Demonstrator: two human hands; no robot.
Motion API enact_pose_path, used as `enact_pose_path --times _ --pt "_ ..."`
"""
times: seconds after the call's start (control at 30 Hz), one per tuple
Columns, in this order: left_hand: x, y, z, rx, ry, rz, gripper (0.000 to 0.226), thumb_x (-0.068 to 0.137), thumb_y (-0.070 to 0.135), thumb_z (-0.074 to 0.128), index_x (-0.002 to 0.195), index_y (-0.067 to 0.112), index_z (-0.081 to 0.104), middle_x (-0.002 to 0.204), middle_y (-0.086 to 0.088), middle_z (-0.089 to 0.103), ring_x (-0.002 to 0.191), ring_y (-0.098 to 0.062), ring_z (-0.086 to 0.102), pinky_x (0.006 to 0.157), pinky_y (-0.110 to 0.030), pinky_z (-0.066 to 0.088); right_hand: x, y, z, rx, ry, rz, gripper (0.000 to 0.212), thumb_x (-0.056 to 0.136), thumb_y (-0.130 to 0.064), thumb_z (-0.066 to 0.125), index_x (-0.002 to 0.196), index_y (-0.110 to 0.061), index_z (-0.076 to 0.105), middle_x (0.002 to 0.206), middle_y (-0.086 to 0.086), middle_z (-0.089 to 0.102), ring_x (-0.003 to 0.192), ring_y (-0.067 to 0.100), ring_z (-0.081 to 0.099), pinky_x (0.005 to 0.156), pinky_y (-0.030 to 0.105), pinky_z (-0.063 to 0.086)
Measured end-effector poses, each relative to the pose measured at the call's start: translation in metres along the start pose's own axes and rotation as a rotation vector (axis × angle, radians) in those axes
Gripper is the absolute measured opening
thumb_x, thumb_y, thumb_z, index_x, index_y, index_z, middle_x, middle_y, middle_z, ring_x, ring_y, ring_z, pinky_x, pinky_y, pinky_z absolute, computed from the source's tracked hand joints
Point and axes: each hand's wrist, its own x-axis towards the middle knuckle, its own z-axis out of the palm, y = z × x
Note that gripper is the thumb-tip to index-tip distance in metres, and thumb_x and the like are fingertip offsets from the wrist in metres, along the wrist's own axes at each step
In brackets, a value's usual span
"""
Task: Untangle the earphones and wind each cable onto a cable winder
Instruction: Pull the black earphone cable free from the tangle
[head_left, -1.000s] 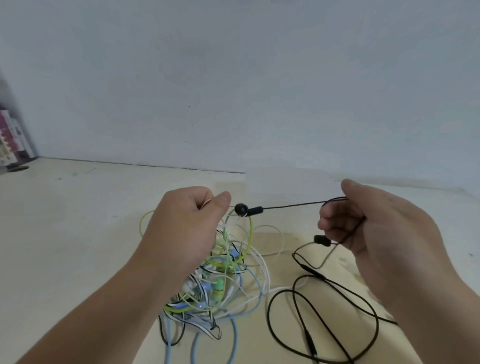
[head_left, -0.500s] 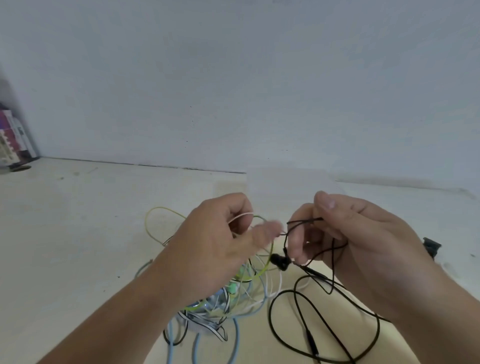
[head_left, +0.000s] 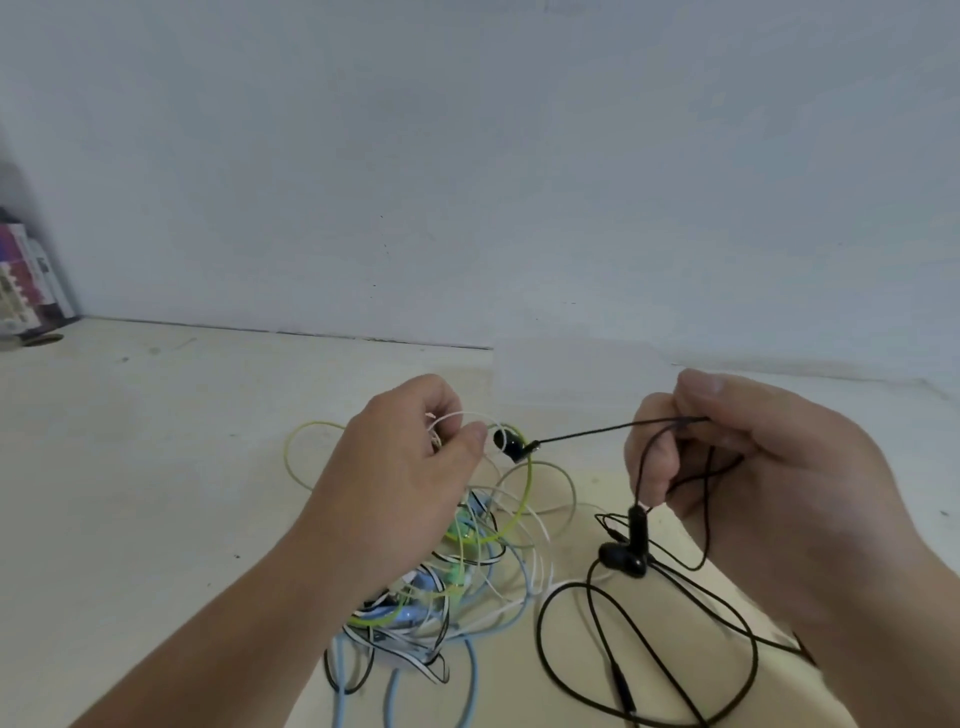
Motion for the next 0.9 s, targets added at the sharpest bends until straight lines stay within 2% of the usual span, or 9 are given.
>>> enact_pose_path --times 0.1,0.2,0.3,0.4,0.5,0.6,0.73,0.83,0.9 --pt "0.0 0.0 -0.001 -0.017 0.014 0.022 0.013 0.096 0.029 0.057 0.083 0.028 0.055 0.054 0.004 0.055 0.035 -0.008 0.034 0.041 -0.016 0.033 0.001 0.0 0.001 0.011 0.018 -0.012 0.044 0.078 -0.024 0.049 0.037 -0.009 0.057 0.053 0.013 0.057 0.05 0.027 0.05 0.05 0.026 0.046" --pt "-0.001 -0.003 -0.002 0.092 -0.021 0.078 0.014 0.097 0.041 0.047 0.099 0.039 0.061 0.057 0.004 0.056 0.045 -0.011 0.049 0.055 -0.021 0.043 0.003 -0.005 -0.003 0.14 0.083 0.006 0.042 0.08 -0.028 0.051 0.043 -0.012 0.065 0.067 0.011 0.068 0.052 0.023 0.06 0.051 0.026 0.052" --pt "-0.001 0.0 -0.006 0.261 -0.137 0.049 0.055 0.077 0.08 0.031 0.119 0.054 0.055 0.073 0.011 0.062 0.068 -0.002 0.056 0.066 -0.026 0.046 0.006 -0.01 -0.011 0.161 0.13 0.024 0.045 0.082 -0.03 0.053 0.041 -0.016 0.058 0.075 0.013 0.07 0.054 0.022 0.062 0.05 0.026 0.053" --pt "-0.001 0.001 -0.007 0.551 -0.313 0.022 0.09 0.052 0.097 0.032 0.134 0.062 0.039 0.099 0.022 0.046 0.084 0.002 0.051 0.071 -0.024 0.039 0.008 -0.008 -0.016 0.101 0.136 0.074 0.038 0.082 -0.033 0.057 0.05 -0.017 0.045 0.08 0.019 0.07 0.052 0.026 0.061 0.048 0.029 0.051" --pt "0.0 -0.007 -0.007 0.728 -0.395 -0.018 0.074 0.061 0.087 0.061 0.125 0.053 0.049 0.099 0.015 0.037 0.087 -0.003 0.049 0.067 -0.024 0.038 0.009 -0.005 -0.021 -0.03 0.097 0.13 0.033 0.082 -0.033 0.058 0.062 -0.013 0.042 0.085 0.022 0.072 0.054 0.028 0.063 0.048 0.03 0.052" --pt "0.003 -0.02 -0.013 0.803 -0.31 -0.071 0.059 0.071 0.065 0.072 0.124 0.046 0.055 0.1 0.01 0.033 0.099 -0.013 0.047 0.075 -0.027 0.043 0.009 -0.003 -0.023 -0.124 0.026 0.199 0.031 0.079 -0.035 0.059 0.066 -0.01 0.046 0.082 0.021 0.071 0.056 0.027 0.064 0.049 0.029 0.052" --pt "0.01 -0.024 -0.014 0.901 -0.201 -0.078 0.081 0.067 0.065 0.072 0.14 0.05 0.04 0.109 0.008 0.03 0.116 -0.017 0.038 0.093 -0.034 0.039 0.007 -0.004 -0.024 -0.233 -0.097 0.286 0.027 0.08 -0.033 0.059 0.069 -0.009 0.059 0.06 0.014 0.058 0.047 0.022 0.052 0.044 0.026 0.045" --pt "0.007 -0.016 -0.009 0.741 -0.127 0.011 0.097 0.053 0.059 0.064 0.145 0.047 0.035 0.135 0.01 0.029 0.13 -0.016 0.029 0.107 -0.035 0.024 0.008 -0.001 -0.029 -0.337 -0.168 0.308 0.023 0.091 -0.024 0.059 0.08 -0.005 0.068 0.054 0.008 0.049 0.046 0.02 0.041 0.045 0.026 0.036" --pt "0.001 -0.004 -0.005 0.488 -0.069 0.18 0.09 0.056 0.043 0.057 0.144 0.043 0.041 0.148 0.019 0.029 0.137 -0.006 0.029 0.111 -0.023 0.02 0.008 0.002 -0.031 -0.362 -0.222 0.311 0.021 0.096 -0.015 0.056 0.085 -0.005 0.071 0.055 0.007 0.046 0.048 0.02 0.038 0.048 0.028 0.033"
